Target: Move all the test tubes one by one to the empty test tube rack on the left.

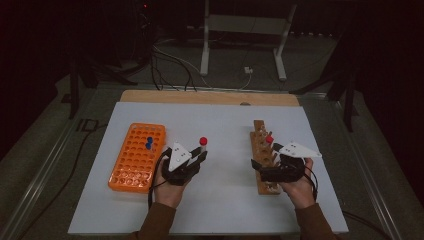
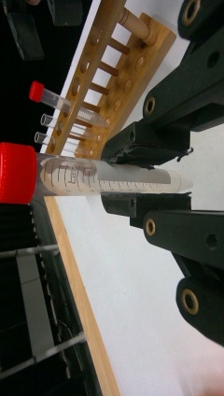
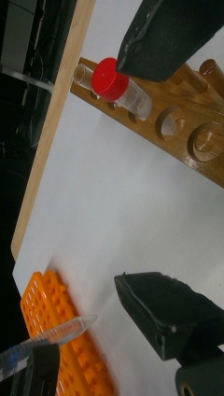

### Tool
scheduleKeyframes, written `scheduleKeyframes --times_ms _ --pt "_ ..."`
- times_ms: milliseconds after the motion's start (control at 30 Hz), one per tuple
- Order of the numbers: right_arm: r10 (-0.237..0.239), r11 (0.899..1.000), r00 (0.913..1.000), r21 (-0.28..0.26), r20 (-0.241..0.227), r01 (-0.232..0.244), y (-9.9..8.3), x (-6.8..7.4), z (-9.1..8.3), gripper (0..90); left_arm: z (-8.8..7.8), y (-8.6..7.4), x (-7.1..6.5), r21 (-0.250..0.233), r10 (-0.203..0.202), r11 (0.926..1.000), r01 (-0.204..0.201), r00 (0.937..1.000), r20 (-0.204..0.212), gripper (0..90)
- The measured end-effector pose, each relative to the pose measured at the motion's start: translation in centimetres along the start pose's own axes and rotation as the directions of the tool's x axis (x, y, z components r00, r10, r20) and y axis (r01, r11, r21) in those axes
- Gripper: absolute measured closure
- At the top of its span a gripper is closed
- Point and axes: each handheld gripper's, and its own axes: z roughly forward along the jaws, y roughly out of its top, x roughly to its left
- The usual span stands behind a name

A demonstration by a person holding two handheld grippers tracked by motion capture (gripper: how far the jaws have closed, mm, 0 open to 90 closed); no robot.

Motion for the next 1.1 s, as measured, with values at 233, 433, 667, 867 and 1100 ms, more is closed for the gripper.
scheduleKeyframes --times_ms 233,433,667,867,1100 --pt "0.004 1.0 1.0 0.0 0.005 -0.004 0.0 -0.1 0.0 2.1 -1.2 -0.3 0.8 0.0 0.007 1.0 -0.007 0.9997 -0.023 75.4" --pt "0.004 1.0 1.0 -0.003 0.007 -0.004 0.0 -0.2 -0.1 1.2 -2.2 -0.9 1.9 0.001 -0.008 1.0 0.008 0.999 -0.044 75.4" --pt "0.016 1.0 0.9998 -0.014 0.013 -0.016 -0.1 -0.4 -0.3 0.1 -3.6 -1.4 3.2 -0.002 -0.017 0.9999 0.017 0.9964 -0.083 75.4" --pt "0.018 1.0 0.9997 -0.025 0.016 -0.017 0.0 -0.4 -0.6 0.1 -5.0 -2.0 4.6 -0.001 -0.027 0.9996 0.028 0.9919 -0.124 75.3" --pt "0.017 0.999 0.9997 -0.028 0.017 -0.017 -0.1 -0.4 -0.7 0.1 -6.4 -2.9 6.4 -0.001 -0.048 0.9988 0.049 0.9831 -0.177 75.3"
